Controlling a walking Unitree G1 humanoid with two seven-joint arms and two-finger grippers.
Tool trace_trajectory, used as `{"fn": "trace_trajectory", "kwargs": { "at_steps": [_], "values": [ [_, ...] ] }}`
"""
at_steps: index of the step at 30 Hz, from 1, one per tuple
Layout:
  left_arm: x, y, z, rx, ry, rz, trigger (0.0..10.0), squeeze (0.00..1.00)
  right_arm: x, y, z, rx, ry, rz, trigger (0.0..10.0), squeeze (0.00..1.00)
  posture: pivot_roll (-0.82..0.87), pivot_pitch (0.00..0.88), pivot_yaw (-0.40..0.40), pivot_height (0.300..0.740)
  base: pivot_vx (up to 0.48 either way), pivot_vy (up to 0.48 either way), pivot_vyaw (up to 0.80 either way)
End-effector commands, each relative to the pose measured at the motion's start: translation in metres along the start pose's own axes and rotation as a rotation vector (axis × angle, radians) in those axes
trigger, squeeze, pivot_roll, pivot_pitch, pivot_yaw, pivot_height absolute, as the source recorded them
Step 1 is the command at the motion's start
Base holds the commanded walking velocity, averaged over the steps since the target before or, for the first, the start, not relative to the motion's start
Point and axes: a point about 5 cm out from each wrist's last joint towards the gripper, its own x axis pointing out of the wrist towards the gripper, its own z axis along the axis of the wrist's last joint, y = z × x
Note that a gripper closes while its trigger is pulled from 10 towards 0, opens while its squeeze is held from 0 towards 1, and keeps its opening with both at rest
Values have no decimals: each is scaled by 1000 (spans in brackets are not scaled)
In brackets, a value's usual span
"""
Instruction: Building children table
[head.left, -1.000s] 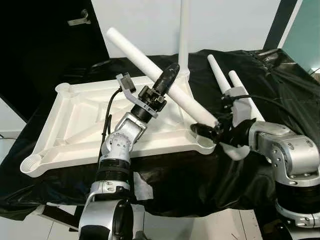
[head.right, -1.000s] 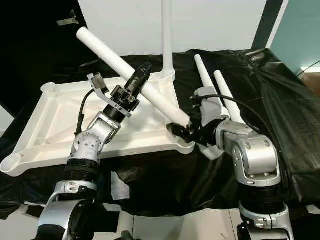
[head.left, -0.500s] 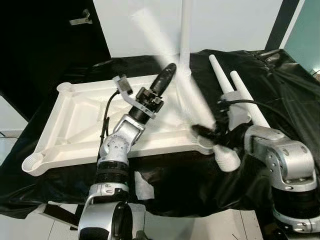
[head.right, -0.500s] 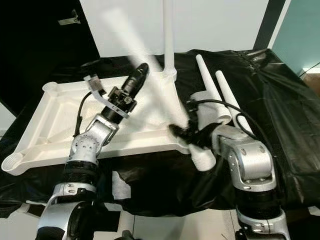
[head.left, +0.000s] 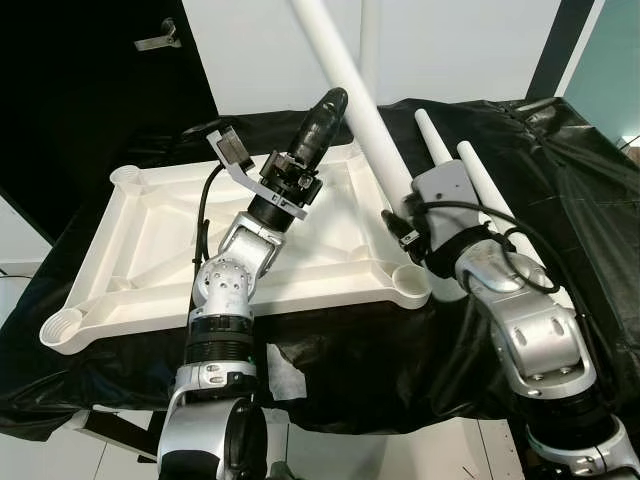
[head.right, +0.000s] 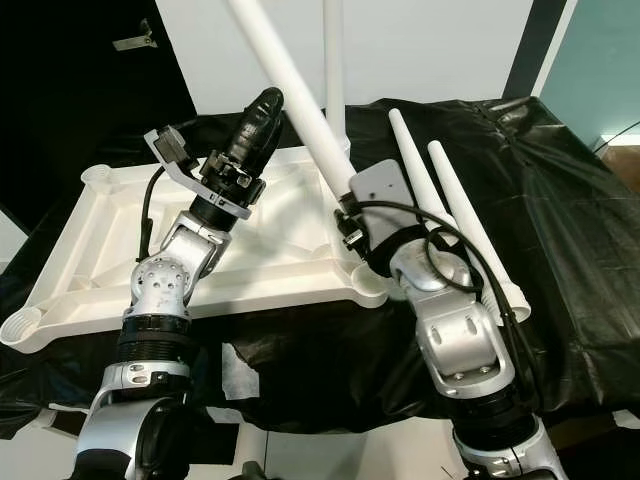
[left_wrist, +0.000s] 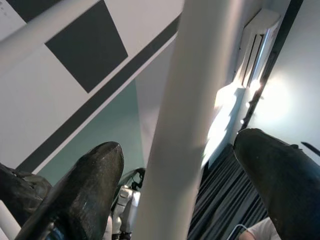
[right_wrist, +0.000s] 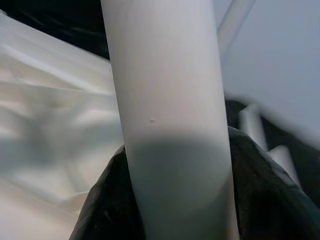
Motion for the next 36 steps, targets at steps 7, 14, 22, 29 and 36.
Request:
{"fn": "trace_trajectory", "kwargs": {
  "at_steps": [7, 14, 22, 29, 36],
  "values": [
    [5, -17, -1, 43, 46, -119, 10000, 0, 1, 13, -22, -48, 28, -38, 0, 0, -159, 19, 75, 740, 0, 0, 0],
    [5, -20, -3, 74, 63, -131, 10000, 0, 3, 18, -28, -68, 33, -39, 0, 0, -157, 19, 73, 740, 0, 0, 0],
    [1, -6, -13, 258, 166, -36, 10000, 0, 6, 16, -30, -79, 14, -56, 0, 0, -157, 18, 69, 740, 0, 0, 0],
    [-41, 11, -10, 308, 362, 26, 10000, 0, 3, 17, -36, -31, -42, -119, 10000, 0, -161, 16, 63, 740, 0, 0, 0],
    [-68, -5, -3, 213, 475, -97, 10000, 0, 3, 5, -24, -11, -138, -235, 10000, 0, -148, 15, 68, 740, 0, 0, 0]
  ]
}}
